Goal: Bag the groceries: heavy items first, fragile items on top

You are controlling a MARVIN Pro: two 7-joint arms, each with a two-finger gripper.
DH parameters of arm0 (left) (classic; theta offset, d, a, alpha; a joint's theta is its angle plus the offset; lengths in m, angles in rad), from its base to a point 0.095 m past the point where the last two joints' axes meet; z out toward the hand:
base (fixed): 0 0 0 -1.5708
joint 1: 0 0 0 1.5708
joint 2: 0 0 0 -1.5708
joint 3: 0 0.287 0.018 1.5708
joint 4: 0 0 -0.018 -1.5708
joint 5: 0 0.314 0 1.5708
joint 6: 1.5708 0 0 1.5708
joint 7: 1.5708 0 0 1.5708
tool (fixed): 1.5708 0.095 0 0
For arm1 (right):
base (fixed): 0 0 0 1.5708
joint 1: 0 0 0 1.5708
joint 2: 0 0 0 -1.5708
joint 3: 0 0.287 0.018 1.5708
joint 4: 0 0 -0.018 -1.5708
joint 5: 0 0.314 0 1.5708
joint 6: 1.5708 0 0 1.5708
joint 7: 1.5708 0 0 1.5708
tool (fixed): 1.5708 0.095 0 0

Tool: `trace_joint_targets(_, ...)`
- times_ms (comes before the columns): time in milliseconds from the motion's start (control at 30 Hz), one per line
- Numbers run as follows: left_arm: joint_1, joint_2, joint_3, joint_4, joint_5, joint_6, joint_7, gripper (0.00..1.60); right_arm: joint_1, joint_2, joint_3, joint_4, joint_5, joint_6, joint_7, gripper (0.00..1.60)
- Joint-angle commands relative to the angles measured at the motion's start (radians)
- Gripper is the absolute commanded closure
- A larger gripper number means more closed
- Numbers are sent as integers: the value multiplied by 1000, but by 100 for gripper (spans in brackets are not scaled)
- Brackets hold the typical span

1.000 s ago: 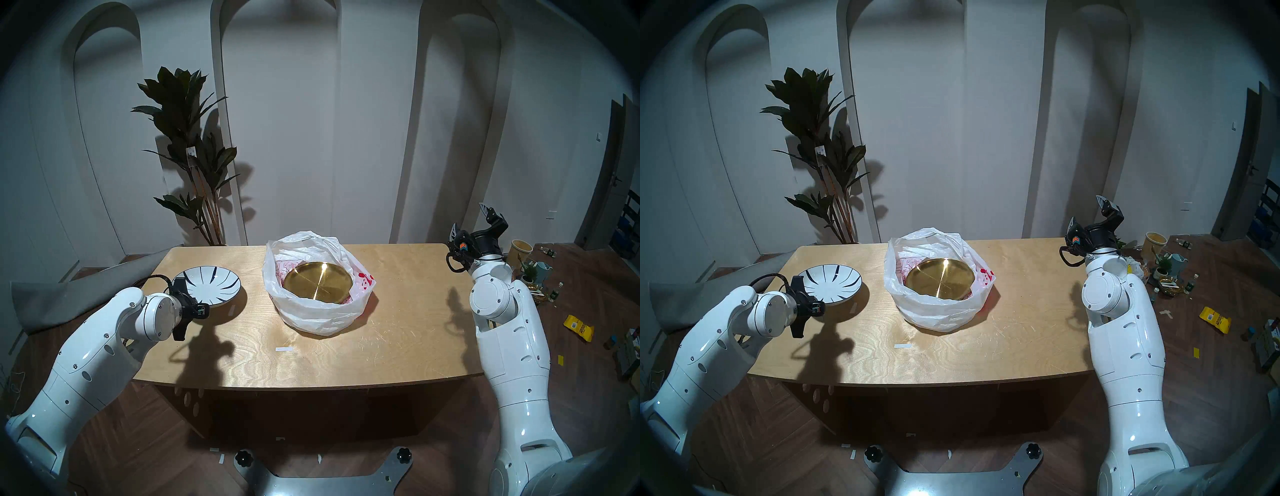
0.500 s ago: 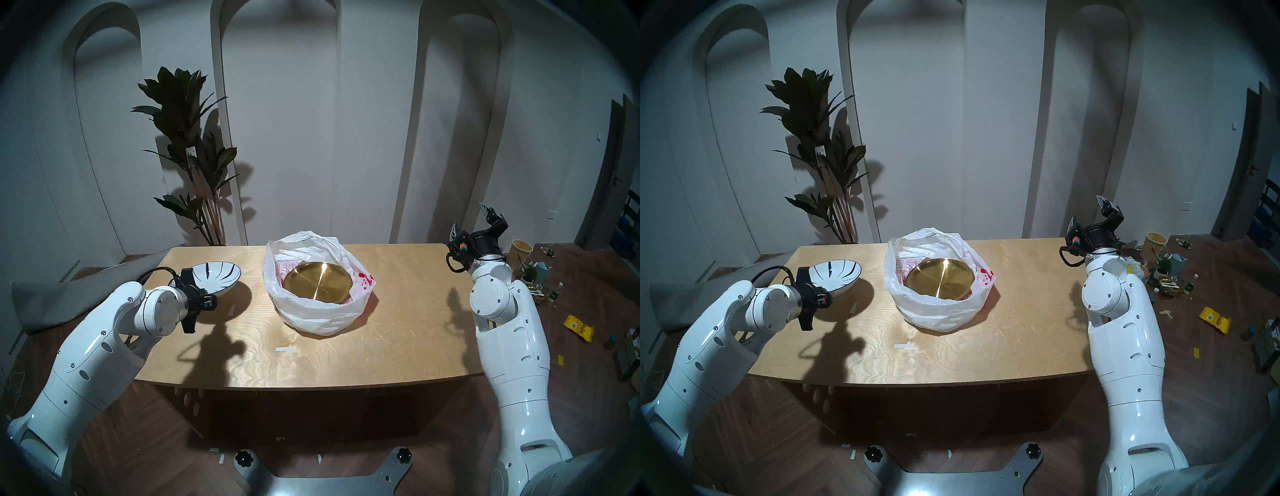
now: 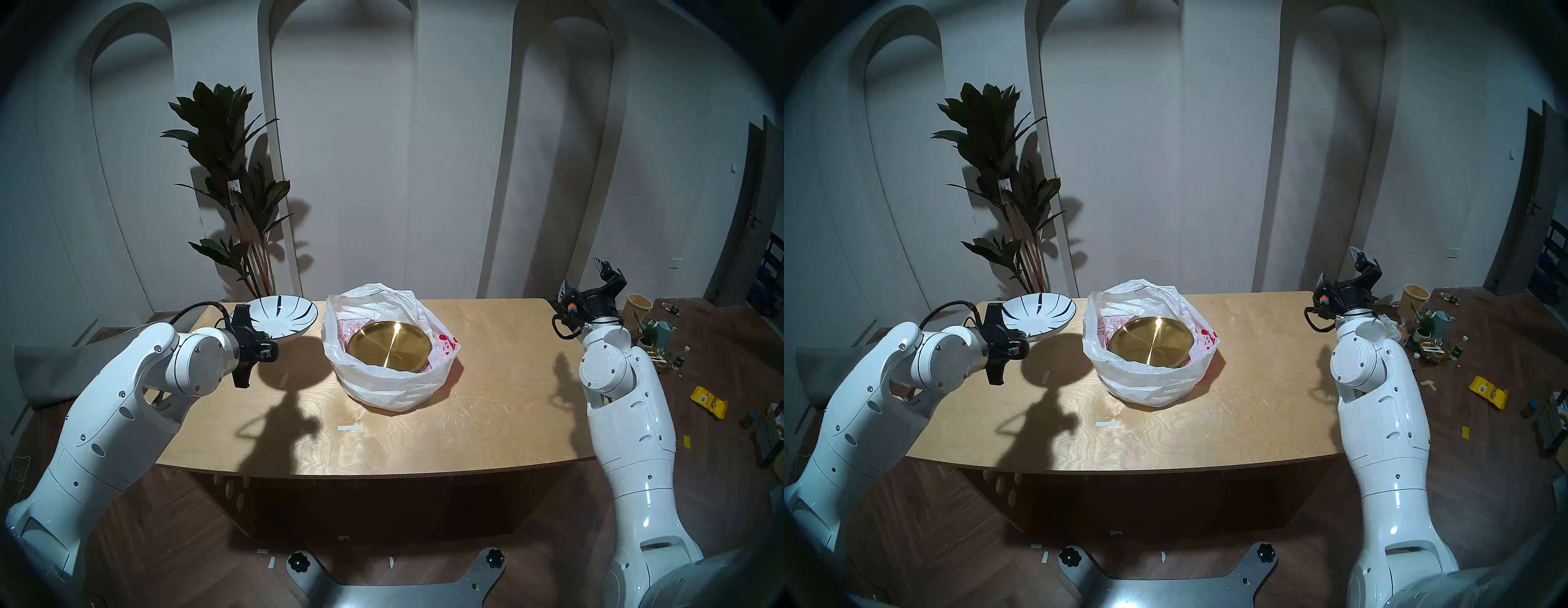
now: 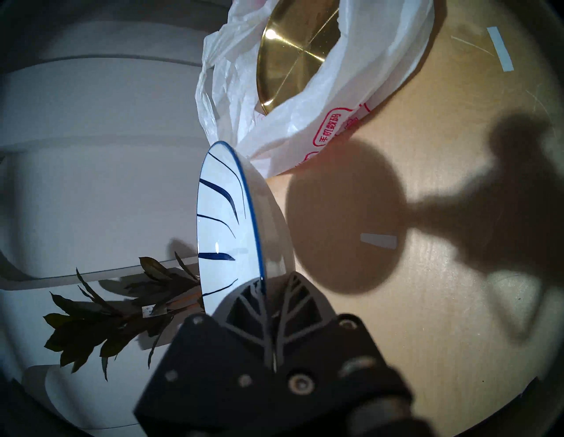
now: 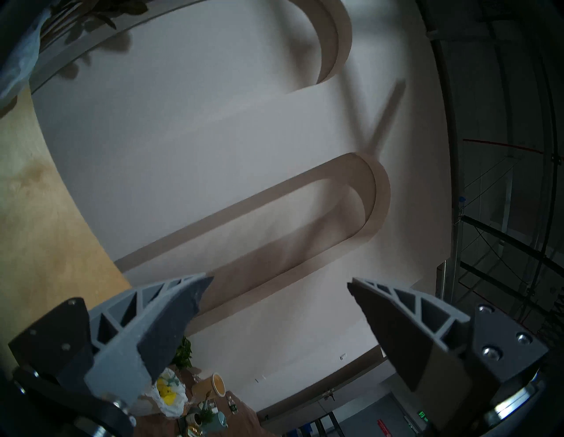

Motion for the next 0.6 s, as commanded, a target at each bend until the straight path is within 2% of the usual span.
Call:
trace_joint_targets(0, -67, 2, -18, -61, 6, -4, -2, 160, -3, 97, 66, 106, -50, 15, -21, 0)
trace_joint_targets(200, -100, -8, 3, -91, 14, -14, -22, 160, -61, 113, 77, 170, -88, -3, -50, 0)
trace_joint_targets(367, -154, -45, 58, -126, 21, -34, -45, 160, -108, 87, 46, 143, -93, -44, -44, 0)
trace_joint_targets(567, -188, -80, 113, -146, 35, -37, -68, 160, -118, 93, 44, 137, -96, -58, -50, 0)
